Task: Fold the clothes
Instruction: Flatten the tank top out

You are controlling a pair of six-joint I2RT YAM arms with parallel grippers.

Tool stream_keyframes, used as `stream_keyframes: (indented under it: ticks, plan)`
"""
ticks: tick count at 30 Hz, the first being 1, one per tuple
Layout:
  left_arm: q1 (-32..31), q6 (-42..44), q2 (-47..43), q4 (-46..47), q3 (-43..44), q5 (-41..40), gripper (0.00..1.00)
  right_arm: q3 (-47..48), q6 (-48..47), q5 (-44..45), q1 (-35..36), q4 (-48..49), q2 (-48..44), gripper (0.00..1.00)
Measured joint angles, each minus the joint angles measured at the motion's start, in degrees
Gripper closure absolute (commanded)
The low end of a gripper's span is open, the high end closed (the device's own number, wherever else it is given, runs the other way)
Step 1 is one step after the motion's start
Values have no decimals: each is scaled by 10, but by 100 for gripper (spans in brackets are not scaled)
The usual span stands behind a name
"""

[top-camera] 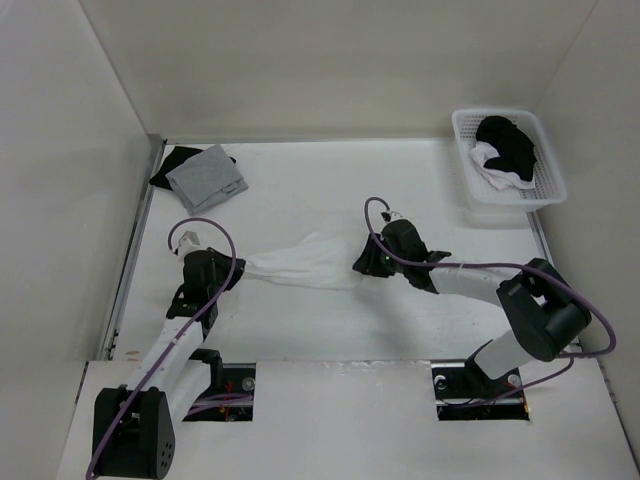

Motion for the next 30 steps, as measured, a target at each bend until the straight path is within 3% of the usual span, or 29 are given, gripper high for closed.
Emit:
stream_keyframes:
  ticks: [12, 19, 24, 27, 30]
  plan:
    - [0, 0, 0, 0, 0, 8, 98, 1, 9, 0, -3, 6, 32, 67]
    - [0, 0, 0, 0, 0, 8, 98, 1, 15, 0, -8, 13, 32, 89]
    - [0, 0, -5, -1, 0, 8, 99, 0, 18, 0, -8, 28, 30, 96]
    - [0, -5, -28, -16, 3, 10, 99, -4, 19, 1, -8, 18, -7, 96]
    - [-3, -16, -78, -60, 26, 12, 99, -5, 17, 3, -8, -8, -106, 96]
